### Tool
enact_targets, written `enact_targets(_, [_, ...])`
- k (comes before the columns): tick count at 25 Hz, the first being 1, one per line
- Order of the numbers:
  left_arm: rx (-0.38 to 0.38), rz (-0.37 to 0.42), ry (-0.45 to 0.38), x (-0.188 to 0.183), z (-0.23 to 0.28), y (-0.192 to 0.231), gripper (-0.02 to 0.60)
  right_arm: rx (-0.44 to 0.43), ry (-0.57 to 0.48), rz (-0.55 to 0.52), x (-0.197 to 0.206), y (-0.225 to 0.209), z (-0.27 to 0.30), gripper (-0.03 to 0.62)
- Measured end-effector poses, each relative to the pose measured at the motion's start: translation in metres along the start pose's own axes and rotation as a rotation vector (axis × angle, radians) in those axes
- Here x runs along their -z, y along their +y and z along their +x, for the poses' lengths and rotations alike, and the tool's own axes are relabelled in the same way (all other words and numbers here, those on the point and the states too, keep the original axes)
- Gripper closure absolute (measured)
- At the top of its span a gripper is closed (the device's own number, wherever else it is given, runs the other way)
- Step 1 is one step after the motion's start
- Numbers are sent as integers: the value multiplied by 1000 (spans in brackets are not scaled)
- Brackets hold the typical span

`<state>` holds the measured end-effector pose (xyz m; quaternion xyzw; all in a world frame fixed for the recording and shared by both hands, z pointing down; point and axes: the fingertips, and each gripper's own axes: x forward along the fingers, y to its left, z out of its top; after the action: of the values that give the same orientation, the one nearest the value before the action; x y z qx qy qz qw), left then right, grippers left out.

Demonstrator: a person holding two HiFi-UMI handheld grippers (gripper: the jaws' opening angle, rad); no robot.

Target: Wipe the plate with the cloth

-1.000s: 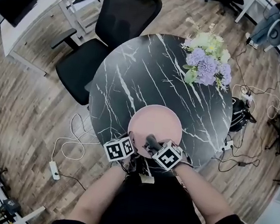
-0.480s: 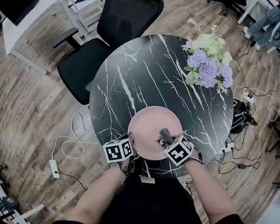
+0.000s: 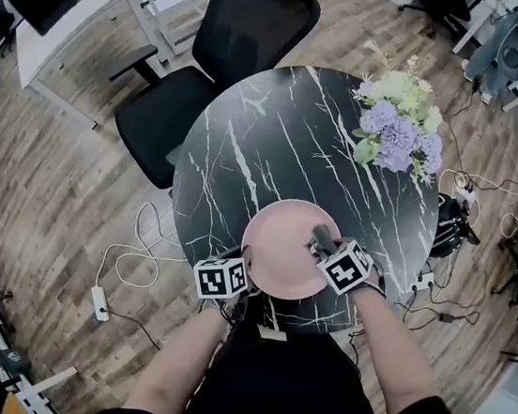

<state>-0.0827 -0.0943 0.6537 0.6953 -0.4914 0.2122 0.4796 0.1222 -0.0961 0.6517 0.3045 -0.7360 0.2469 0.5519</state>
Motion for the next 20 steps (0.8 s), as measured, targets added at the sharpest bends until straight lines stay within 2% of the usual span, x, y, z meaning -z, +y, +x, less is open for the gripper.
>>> enact_targets(8, [31,-9,22,2,2,0,549,81,-27,-57,-26,-17,7,485])
enact_targets(12, [15,11,32,1,1,2,548,128,-37,-115,-42,-22,12,485])
enact_targets(20, [28,-3,38,2,2,3,548,184,-54,-249,-78,-21,22,487])
